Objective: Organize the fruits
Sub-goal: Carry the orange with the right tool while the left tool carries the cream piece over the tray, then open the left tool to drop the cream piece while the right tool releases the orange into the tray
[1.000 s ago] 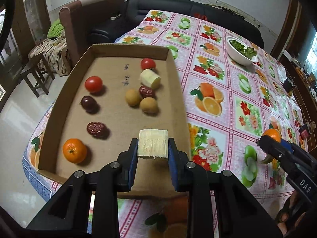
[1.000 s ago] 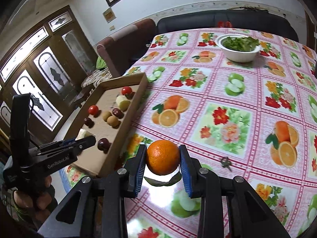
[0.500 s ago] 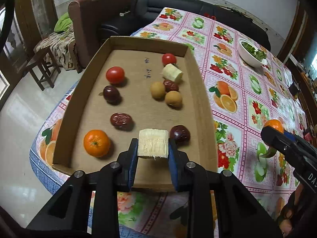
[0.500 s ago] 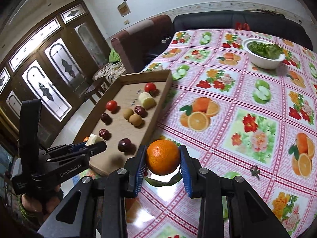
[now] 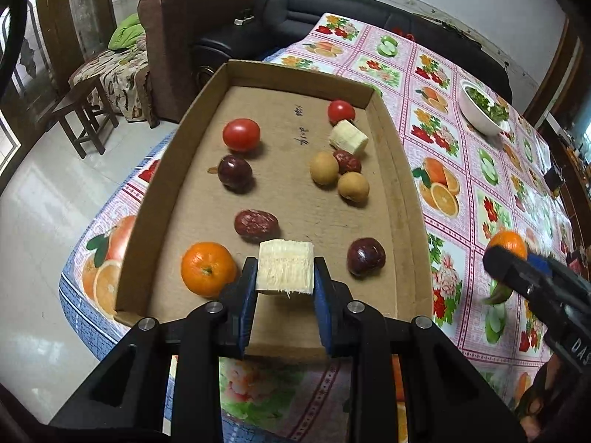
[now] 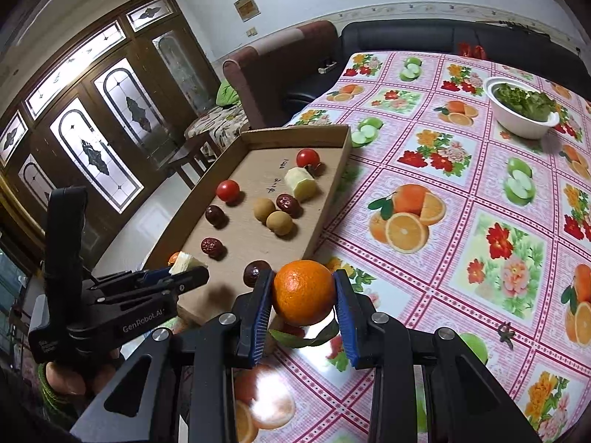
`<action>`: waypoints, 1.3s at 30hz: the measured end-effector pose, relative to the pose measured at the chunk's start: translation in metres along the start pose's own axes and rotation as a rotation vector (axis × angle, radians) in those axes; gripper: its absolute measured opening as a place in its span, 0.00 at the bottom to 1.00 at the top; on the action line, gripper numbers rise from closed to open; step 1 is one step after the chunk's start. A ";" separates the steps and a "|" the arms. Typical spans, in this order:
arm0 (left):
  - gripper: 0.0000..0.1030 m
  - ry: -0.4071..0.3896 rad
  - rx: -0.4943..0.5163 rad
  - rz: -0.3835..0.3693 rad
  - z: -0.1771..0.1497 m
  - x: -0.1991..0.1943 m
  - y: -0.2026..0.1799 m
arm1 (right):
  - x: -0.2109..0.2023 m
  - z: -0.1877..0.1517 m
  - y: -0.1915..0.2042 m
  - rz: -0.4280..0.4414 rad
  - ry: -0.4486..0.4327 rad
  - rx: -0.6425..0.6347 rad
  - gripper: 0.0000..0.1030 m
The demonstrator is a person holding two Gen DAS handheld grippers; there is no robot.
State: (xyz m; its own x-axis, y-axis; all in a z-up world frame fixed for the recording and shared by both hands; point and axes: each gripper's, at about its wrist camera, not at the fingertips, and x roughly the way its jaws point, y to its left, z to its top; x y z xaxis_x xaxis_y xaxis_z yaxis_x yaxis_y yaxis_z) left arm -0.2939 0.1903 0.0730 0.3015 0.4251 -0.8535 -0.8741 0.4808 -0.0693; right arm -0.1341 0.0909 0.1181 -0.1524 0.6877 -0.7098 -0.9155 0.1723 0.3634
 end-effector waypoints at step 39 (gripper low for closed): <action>0.25 0.082 0.068 0.016 0.067 0.072 -0.010 | 0.095 -0.012 0.064 0.120 0.230 -0.107 0.32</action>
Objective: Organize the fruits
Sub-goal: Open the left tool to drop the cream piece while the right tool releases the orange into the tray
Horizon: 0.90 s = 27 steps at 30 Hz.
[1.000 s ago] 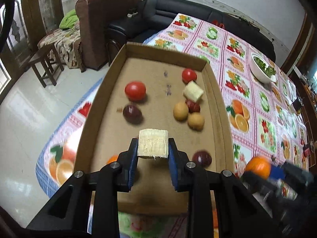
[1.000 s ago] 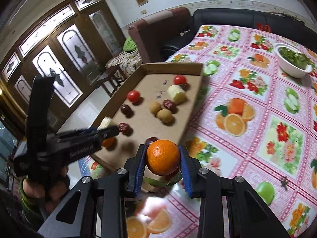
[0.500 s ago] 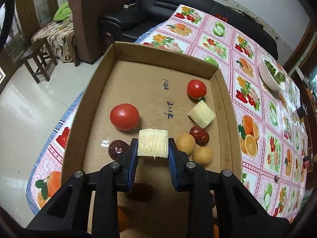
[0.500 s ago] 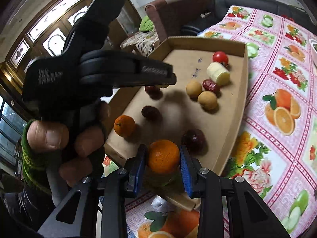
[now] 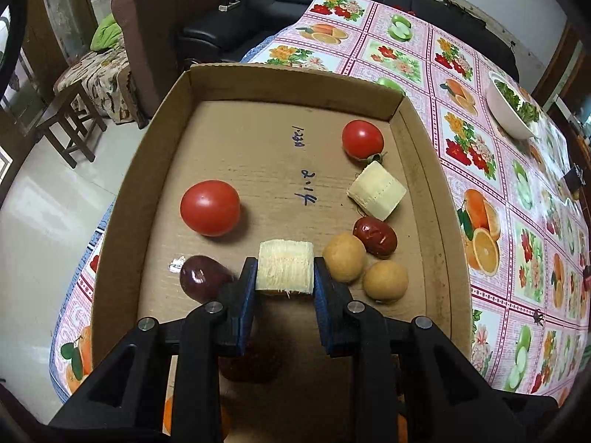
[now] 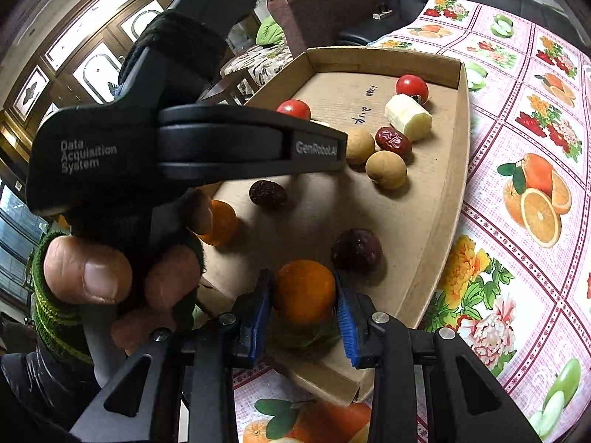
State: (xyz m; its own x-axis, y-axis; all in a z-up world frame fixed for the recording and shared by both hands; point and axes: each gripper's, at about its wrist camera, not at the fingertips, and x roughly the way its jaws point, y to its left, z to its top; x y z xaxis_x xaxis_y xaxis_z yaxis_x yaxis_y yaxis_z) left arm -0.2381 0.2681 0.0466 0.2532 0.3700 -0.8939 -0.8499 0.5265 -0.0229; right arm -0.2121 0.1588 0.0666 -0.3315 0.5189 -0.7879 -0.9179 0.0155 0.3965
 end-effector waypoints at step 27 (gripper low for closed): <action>0.42 -0.031 -0.005 0.042 -0.014 -0.027 0.002 | -0.033 -0.007 -0.012 -0.014 -0.068 0.032 0.51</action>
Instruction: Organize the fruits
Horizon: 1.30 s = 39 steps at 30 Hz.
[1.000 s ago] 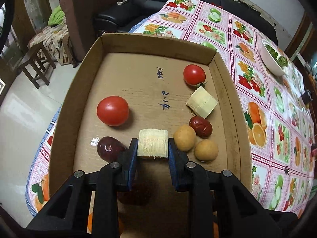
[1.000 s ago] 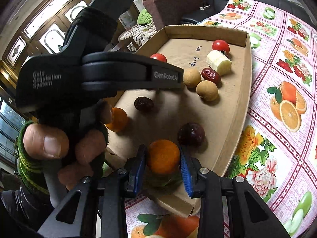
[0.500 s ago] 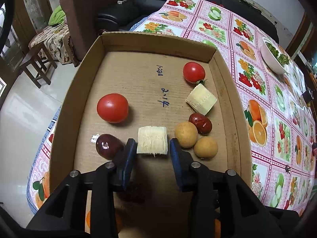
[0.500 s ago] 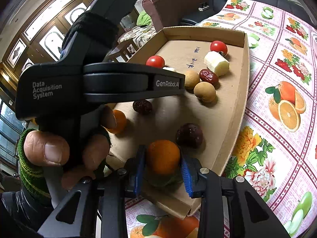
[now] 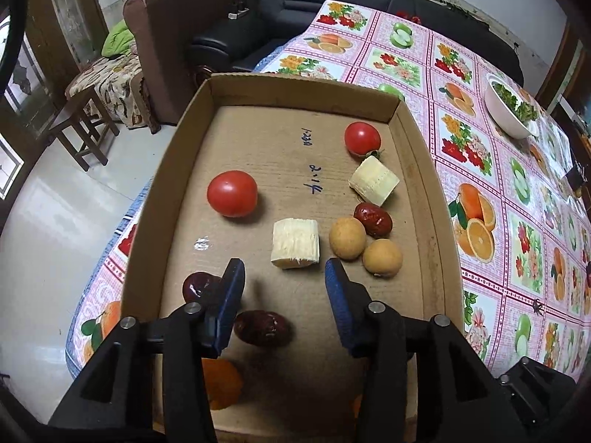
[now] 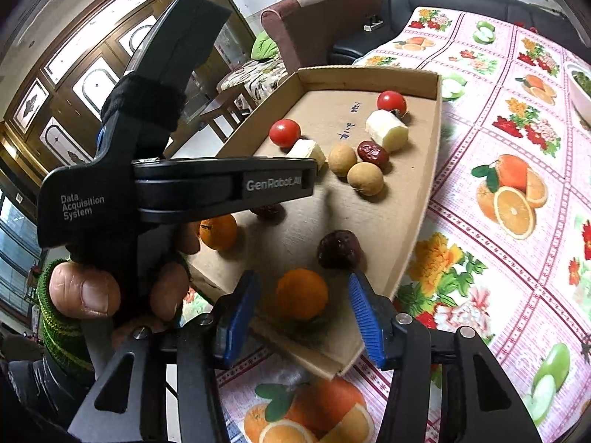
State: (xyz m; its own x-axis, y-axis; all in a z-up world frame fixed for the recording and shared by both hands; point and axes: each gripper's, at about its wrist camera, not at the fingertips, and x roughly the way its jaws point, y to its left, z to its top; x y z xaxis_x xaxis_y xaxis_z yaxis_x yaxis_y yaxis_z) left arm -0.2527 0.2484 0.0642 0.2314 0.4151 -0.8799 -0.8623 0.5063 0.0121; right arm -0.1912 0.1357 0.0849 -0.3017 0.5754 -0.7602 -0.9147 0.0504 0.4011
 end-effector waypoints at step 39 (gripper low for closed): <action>0.54 -0.102 -0.030 0.037 -0.100 -0.081 0.002 | -0.048 0.000 -0.014 0.059 -0.018 -0.437 0.72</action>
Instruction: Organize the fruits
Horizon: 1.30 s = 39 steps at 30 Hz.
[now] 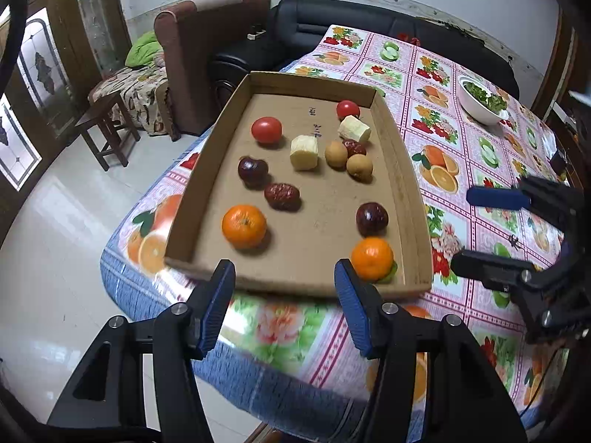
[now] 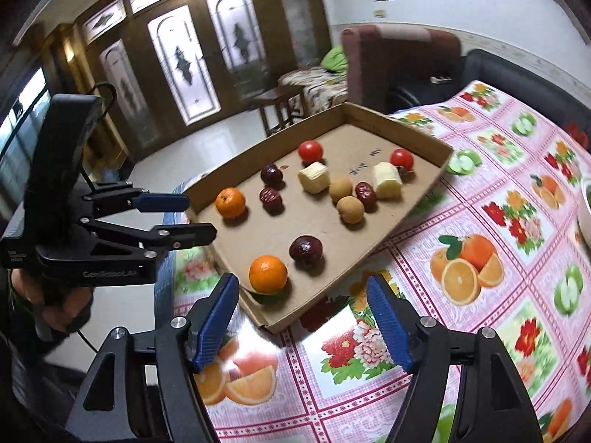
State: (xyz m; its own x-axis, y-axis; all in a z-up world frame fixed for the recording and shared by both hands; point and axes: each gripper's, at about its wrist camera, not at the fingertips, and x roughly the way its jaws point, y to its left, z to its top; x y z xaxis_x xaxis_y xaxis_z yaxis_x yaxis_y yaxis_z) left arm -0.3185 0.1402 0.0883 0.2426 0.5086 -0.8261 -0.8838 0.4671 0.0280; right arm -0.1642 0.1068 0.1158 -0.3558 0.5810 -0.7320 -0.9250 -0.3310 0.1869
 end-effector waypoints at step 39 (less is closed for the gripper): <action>0.54 0.054 0.040 0.034 -0.029 -0.002 -0.005 | 0.012 0.009 0.019 -0.031 0.046 -0.207 0.73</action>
State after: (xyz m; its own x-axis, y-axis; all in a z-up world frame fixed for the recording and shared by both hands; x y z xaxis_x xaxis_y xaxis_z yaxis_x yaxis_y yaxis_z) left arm -0.3261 0.1155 0.0735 0.1894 0.4855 -0.8535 -0.8741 0.4794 0.0787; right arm -0.1871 0.1137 0.1166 -0.3167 0.5601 -0.7655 -0.8863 -0.4621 0.0285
